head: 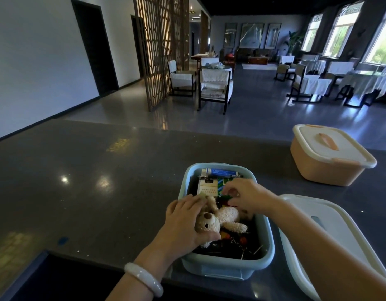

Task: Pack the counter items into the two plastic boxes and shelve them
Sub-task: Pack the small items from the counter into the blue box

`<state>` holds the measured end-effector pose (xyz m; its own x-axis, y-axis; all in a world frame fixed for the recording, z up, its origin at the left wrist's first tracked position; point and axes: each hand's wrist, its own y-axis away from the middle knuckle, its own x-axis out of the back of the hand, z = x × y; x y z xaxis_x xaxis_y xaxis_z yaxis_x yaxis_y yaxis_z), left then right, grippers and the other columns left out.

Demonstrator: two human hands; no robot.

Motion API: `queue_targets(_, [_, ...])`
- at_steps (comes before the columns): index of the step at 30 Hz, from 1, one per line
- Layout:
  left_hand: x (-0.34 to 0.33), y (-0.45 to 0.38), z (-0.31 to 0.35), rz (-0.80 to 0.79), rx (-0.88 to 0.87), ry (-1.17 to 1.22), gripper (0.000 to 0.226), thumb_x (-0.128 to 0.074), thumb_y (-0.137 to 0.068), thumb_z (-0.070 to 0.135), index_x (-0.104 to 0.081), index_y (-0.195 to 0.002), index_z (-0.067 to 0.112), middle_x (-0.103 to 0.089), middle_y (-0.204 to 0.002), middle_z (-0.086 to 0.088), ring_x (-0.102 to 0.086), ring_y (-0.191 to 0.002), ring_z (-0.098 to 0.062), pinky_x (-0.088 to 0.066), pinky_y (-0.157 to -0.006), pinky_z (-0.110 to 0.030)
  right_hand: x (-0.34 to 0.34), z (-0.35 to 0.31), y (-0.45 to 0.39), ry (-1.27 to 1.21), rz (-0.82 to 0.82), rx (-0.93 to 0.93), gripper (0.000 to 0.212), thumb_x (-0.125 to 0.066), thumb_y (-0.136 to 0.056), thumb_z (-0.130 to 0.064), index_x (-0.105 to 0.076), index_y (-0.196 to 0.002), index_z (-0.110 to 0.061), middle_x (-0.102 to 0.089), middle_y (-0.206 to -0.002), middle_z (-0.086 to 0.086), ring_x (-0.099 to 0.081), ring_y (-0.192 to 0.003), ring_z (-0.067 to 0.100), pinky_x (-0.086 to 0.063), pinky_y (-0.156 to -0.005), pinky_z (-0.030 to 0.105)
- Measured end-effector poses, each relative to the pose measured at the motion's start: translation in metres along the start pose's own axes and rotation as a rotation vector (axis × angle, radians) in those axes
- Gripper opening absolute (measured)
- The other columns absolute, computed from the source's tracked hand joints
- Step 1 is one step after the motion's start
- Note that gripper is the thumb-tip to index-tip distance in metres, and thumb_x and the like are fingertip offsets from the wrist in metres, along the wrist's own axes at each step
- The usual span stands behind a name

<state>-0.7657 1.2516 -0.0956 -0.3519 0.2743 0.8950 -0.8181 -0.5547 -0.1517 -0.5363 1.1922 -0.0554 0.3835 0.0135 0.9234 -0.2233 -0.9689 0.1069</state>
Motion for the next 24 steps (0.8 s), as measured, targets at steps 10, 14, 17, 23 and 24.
queue_targets(10, [0.000, -0.009, 0.002, -0.238, 0.043, -0.206, 0.106, -0.037, -0.071, 0.086, -0.001, -0.154, 0.032, 0.004, -0.161, 0.013, 0.012, -0.147, -0.013, 0.012, -0.117, -0.051, -0.047, -0.005, 0.010, 0.026, -0.043, 0.322, 0.050, -0.042, -0.101, -0.036, -0.031, -0.149, -0.027, -0.038, -0.149, -0.010, -0.030, -0.135, -0.002, -0.014, -0.110, 0.010])
queue_targets(14, [0.001, -0.010, 0.002, -0.270, 0.061, -0.196, 0.105, -0.040, -0.072, 0.085, 0.000, -0.153, 0.032, 0.006, -0.161, 0.014, 0.012, -0.147, -0.013, 0.011, -0.117, -0.052, -0.044, -0.007, 0.010, 0.001, -0.051, 0.299, 0.050, -0.039, -0.102, -0.038, -0.028, -0.150, -0.028, -0.036, -0.150, -0.010, -0.029, -0.138, 0.003, -0.017, -0.113, 0.017])
queue_targets(17, [0.003, -0.011, 0.002, -0.273, 0.070, -0.141, 0.105, -0.039, -0.069, 0.087, -0.001, -0.153, 0.035, 0.003, -0.161, 0.015, 0.010, -0.147, -0.013, 0.010, -0.117, -0.052, -0.041, -0.009, 0.011, -0.040, -0.070, 0.284, 0.049, -0.040, -0.101, -0.036, -0.033, -0.148, -0.024, -0.041, -0.148, -0.006, -0.035, -0.136, 0.006, -0.025, -0.116, 0.028])
queue_targets(23, [0.012, -0.010, 0.005, -0.198, 0.054, -0.097, 0.096, -0.014, -0.070, 0.090, -0.016, -0.150, 0.038, -0.008, -0.160, 0.013, -0.001, -0.147, -0.011, 0.003, -0.118, -0.052, -0.034, -0.006, 0.013, -0.129, -0.023, 0.215, 0.042, -0.047, -0.098, -0.040, -0.047, -0.139, -0.029, -0.052, -0.137, -0.009, -0.045, -0.125, 0.004, -0.033, -0.109, 0.026])
queue_targets(24, [0.014, -0.012, 0.007, -0.172, 0.043, -0.100, 0.093, -0.011, -0.072, 0.088, -0.023, -0.149, 0.037, -0.013, -0.159, 0.012, -0.005, -0.146, -0.011, 0.001, -0.119, -0.051, -0.032, -0.005, 0.013, -0.135, 0.010, 0.200, 0.042, -0.049, -0.097, -0.039, -0.049, -0.137, -0.028, -0.053, -0.136, -0.009, -0.046, -0.125, 0.004, -0.033, -0.108, 0.024])
